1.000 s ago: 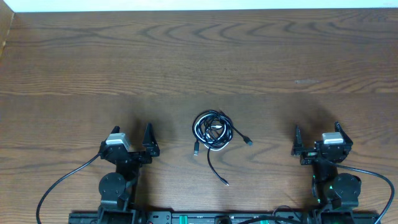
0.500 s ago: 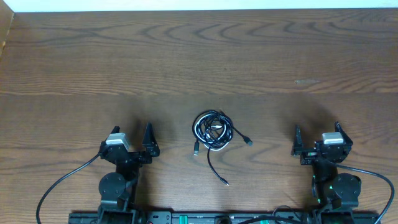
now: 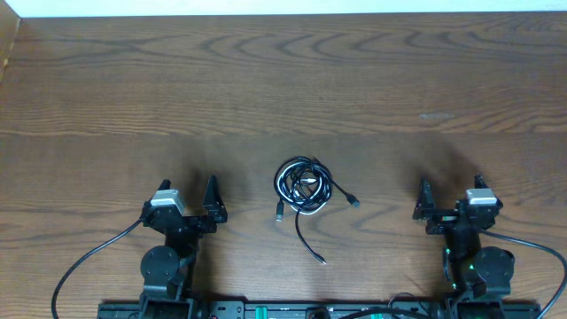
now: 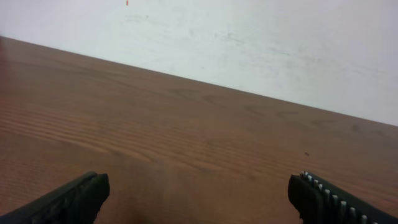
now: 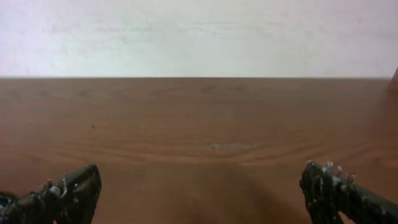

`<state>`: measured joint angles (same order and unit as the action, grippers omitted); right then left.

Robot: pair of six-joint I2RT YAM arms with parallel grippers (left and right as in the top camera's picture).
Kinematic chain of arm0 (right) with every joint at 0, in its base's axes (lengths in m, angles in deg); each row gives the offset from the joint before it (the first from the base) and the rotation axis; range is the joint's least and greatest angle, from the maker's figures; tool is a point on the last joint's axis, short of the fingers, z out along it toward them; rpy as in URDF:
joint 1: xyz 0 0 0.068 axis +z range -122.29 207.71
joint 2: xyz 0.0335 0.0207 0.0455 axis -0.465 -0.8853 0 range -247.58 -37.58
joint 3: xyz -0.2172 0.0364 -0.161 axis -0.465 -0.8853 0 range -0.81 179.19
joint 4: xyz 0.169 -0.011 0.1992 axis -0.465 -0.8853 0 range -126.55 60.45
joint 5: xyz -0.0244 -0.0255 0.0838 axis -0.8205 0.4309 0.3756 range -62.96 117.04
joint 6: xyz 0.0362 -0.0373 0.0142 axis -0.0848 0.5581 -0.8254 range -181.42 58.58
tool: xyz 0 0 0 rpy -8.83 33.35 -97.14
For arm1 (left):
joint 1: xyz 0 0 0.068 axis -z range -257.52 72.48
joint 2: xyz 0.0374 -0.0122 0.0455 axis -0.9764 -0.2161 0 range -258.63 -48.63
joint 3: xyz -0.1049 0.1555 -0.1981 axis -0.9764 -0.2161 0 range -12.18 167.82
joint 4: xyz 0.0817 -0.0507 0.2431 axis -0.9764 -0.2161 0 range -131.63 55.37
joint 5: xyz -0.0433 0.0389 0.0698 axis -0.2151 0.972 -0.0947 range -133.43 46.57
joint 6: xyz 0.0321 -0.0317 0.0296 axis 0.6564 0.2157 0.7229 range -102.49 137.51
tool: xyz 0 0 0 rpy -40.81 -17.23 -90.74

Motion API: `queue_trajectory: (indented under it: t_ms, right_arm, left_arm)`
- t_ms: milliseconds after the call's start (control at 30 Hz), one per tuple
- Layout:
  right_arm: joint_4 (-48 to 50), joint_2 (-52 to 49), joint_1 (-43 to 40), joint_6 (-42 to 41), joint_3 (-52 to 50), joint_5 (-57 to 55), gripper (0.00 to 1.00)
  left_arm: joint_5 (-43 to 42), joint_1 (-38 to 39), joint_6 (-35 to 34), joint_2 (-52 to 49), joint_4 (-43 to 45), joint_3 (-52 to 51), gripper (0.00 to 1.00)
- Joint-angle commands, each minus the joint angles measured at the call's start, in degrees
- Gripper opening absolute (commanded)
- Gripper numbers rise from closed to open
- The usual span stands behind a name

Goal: Untangle cables
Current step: 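Move both grippers toward the cable bundle, left gripper over its top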

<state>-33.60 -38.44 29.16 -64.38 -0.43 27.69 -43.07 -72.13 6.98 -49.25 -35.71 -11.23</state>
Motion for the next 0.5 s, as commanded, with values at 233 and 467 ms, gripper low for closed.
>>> queue_trajectory:
  t_ms: [233,467]
  right_arm:
    - [0.15,-1.92,-0.24,-10.95,0.31,14.86,0.99]
    - [-0.57,-6.14,-0.28,-6.67,5.03,24.15,0.99]
  left_arm:
    - [-8.11,-0.28,0.15,0.33,-1.57,2.47,0.98]
    - [-11.37,-0.28,0.13,-0.35,-12.37,12.94,0.98]
